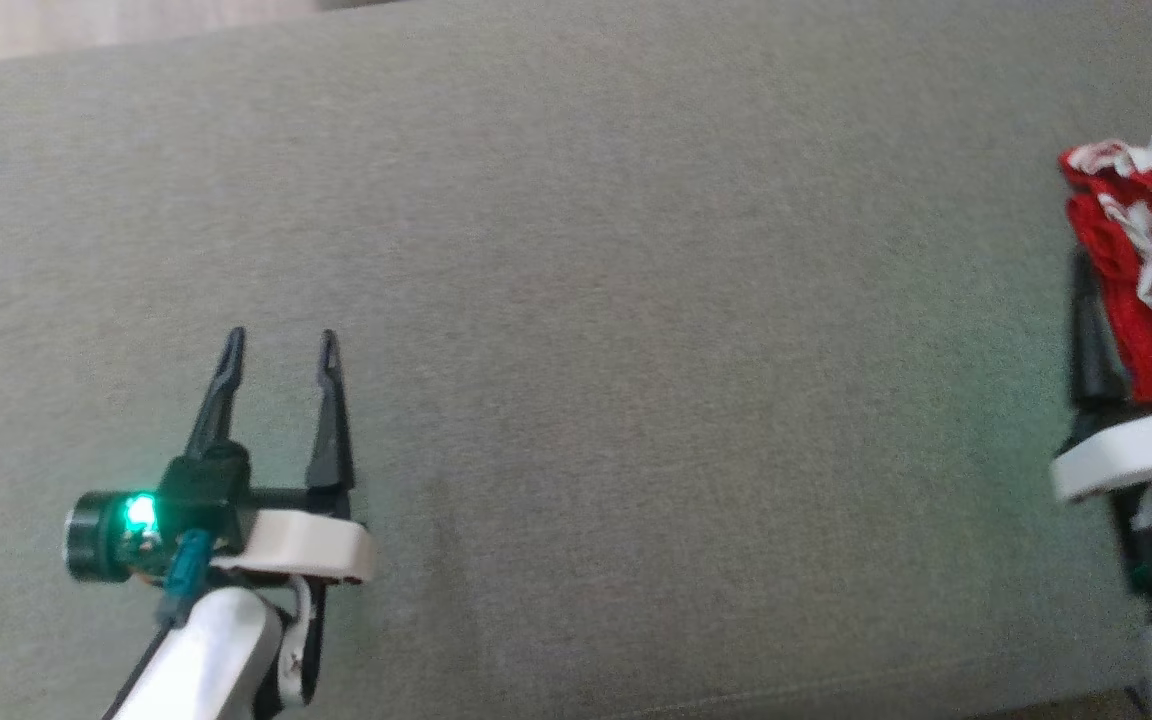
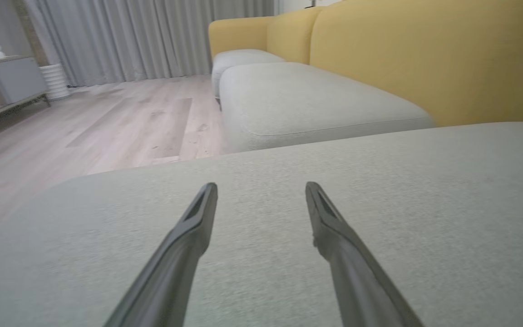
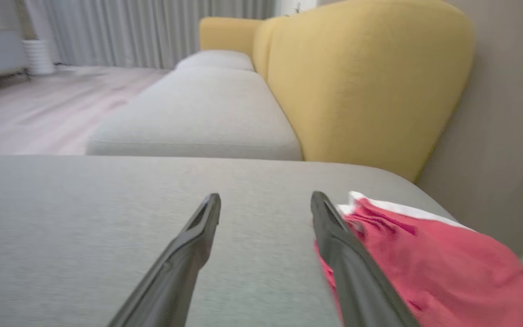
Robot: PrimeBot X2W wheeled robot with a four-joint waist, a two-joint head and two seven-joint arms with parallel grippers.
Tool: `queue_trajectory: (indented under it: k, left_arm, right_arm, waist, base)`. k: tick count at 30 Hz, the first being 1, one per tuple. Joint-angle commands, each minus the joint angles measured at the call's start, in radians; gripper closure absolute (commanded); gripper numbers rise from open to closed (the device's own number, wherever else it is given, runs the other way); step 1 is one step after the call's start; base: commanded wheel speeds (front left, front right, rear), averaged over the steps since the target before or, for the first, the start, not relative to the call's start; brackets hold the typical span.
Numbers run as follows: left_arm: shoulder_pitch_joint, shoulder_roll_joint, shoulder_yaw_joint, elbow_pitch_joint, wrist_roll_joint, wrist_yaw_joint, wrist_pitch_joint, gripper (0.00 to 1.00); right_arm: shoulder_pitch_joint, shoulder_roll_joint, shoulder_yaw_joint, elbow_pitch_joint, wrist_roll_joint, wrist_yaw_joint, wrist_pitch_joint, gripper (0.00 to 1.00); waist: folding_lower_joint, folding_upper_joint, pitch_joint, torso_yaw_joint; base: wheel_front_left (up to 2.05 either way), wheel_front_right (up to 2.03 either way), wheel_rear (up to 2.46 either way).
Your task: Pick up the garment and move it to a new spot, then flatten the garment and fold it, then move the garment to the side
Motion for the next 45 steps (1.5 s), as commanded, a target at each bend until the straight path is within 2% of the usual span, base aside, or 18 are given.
queue_trajectory:
  k: [1, 7, 17, 30, 45]
  left_arm:
    - [-0.004, 0.038, 0.049, -0.029, -0.011, 0.013, 0.004, 0.0]
    - [0.045, 0.078, 0.086, -0.035, -0.031, 0.04, 0.016, 0.0]
    - [0.118, 0.102, 0.085, -0.058, -0.054, 0.047, 0.039, 0.0]
    - [0.201, 0.111, 0.057, -0.069, -0.08, 0.042, 0.067, 0.0]
    - [0.21, 0.131, 0.047, -0.096, -0.078, 0.053, 0.089, 0.0]
  right_arm:
    - [0.031, 0.022, 0.03, -0.098, 0.005, -0.002, 0.02, 0.0]
    - [0.132, 0.119, 0.094, -0.261, 0.021, -0.002, 0.069, 0.0]
    - [0.27, 0.166, 0.089, -0.379, 0.018, -0.002, 0.125, 0.0]
    - [0.381, 0.184, 0.098, -0.434, 0.055, -0.002, 0.155, 0.0]
    - [0.384, 0.184, 0.115, -0.422, 0.089, -0.002, 0.149, 0.0]
  waist:
    - [0.0002, 0.0, -0.033, 0.042]
    - [0.0002, 0.0, -0.074, 0.108]
    - [0.0002, 0.0, -0.135, 0.161]
    - [0.0002, 0.0, -0.229, 0.149]
    - [0.0002, 0.0, -0.233, 0.138]
  base:
    - [0.0, 0.0, 0.0]
    - [0.0, 0.0, 0.0]
    - [0.0, 0.0, 0.0]
    - [0.0, 0.0, 0.0]
    - [0.0, 0.0, 0.0]
